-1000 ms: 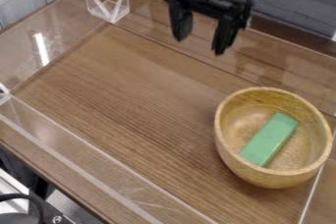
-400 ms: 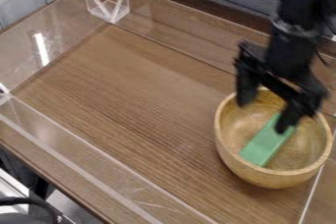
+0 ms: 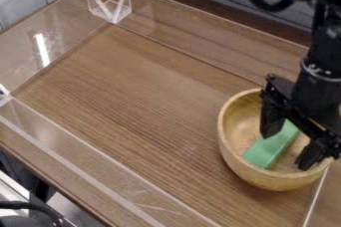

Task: Remove the green block from inside the brown bowl and put it on the table

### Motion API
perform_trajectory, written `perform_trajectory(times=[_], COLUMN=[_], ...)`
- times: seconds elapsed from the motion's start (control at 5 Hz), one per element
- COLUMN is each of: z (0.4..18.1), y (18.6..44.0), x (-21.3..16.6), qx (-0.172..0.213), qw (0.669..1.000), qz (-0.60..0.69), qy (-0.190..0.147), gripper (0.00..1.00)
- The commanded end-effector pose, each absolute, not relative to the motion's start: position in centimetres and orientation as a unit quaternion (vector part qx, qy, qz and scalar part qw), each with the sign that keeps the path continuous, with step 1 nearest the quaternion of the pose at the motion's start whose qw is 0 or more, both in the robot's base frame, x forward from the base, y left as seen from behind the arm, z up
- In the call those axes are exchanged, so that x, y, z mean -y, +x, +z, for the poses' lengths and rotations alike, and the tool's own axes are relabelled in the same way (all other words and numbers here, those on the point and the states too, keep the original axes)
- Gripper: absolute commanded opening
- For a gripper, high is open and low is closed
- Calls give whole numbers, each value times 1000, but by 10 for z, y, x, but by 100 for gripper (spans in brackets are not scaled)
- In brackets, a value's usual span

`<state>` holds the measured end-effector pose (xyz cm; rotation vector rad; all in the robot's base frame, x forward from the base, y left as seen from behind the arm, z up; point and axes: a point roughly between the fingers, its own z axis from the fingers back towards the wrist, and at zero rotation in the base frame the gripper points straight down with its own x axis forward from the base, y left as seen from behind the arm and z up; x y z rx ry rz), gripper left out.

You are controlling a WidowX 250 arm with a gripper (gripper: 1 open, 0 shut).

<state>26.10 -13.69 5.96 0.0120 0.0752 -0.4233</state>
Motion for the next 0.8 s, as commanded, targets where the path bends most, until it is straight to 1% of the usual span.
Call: perform_trajectory(times=[0.0, 0.6], z=[65, 57], y=[266, 268], x=[137, 129], qx=[-16, -16], qw=[976, 976], qz=[-216, -219], qy=[1, -3], gripper=[100, 100])
